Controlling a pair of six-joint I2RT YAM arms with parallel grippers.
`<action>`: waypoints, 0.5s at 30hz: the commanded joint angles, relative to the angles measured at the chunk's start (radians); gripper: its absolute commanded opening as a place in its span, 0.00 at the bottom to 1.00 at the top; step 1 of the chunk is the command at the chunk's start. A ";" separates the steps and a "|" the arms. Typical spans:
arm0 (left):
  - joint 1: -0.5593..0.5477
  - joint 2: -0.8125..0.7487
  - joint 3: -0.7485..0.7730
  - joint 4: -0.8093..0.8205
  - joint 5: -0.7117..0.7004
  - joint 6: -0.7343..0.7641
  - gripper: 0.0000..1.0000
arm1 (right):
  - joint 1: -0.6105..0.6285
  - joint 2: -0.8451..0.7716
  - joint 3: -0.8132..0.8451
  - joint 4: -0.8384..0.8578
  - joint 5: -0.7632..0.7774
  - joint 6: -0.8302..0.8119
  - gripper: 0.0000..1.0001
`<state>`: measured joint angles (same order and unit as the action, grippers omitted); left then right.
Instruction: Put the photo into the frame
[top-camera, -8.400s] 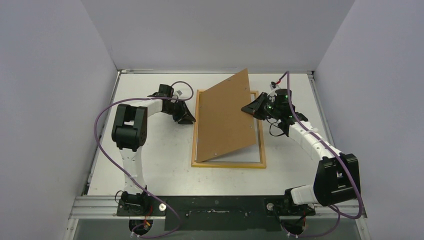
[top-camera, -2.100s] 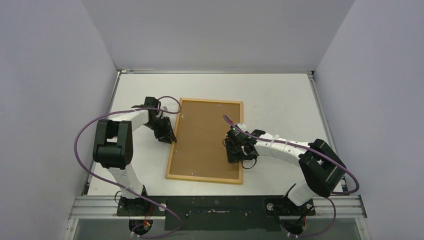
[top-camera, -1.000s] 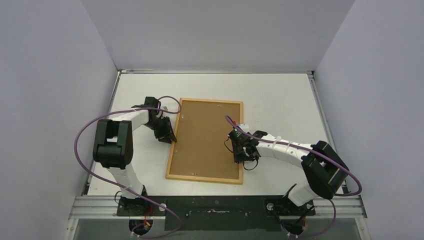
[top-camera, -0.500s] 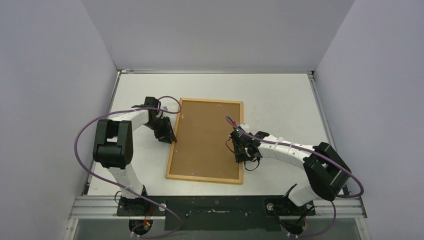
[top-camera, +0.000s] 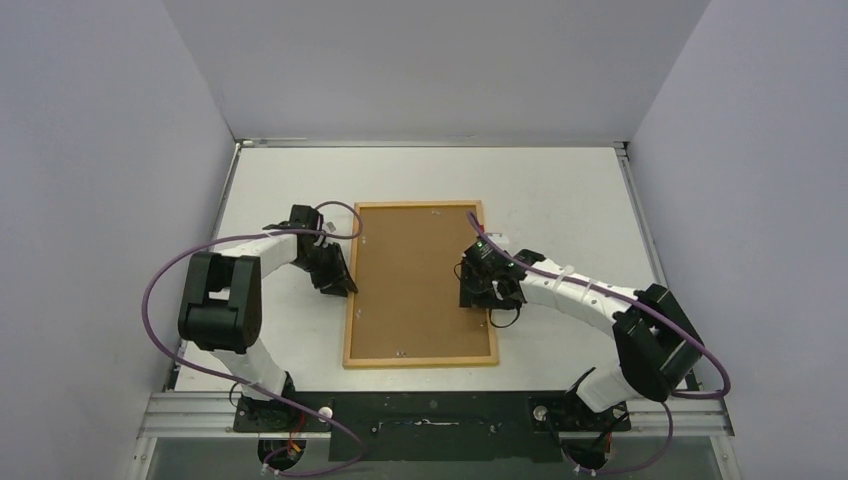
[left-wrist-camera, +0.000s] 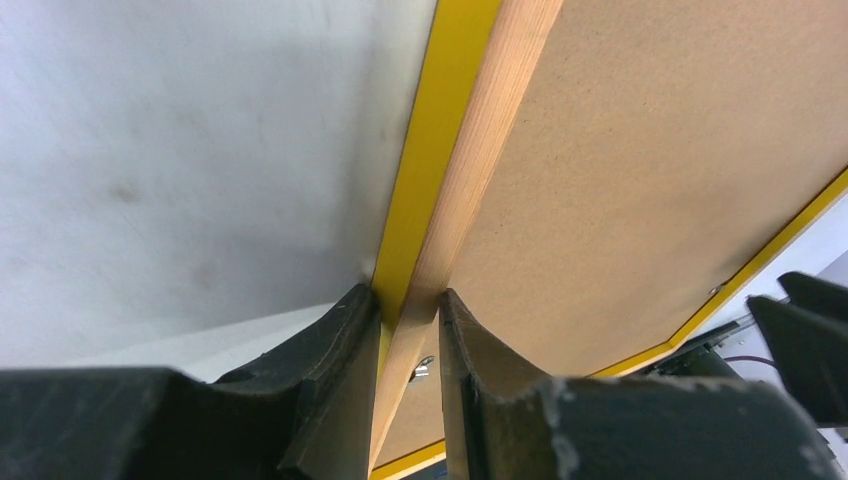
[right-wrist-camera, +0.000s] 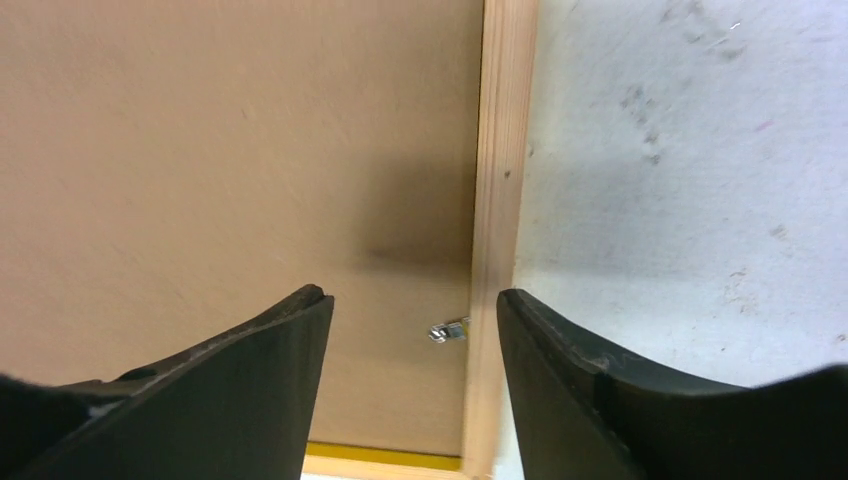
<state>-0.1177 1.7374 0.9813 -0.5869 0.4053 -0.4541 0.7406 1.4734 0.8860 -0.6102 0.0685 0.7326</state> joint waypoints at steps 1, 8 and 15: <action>-0.052 -0.125 -0.086 0.057 0.020 -0.142 0.02 | -0.061 -0.049 0.048 -0.048 0.068 0.143 0.67; -0.083 -0.229 -0.194 0.140 0.021 -0.264 0.00 | -0.120 -0.186 0.003 -0.222 0.203 0.287 0.79; -0.085 -0.286 -0.250 0.175 0.038 -0.296 0.00 | -0.129 -0.258 -0.136 -0.203 0.137 0.394 0.82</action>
<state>-0.2024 1.5085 0.7349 -0.4992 0.3954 -0.6819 0.6159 1.2369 0.8101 -0.7982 0.2131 1.0374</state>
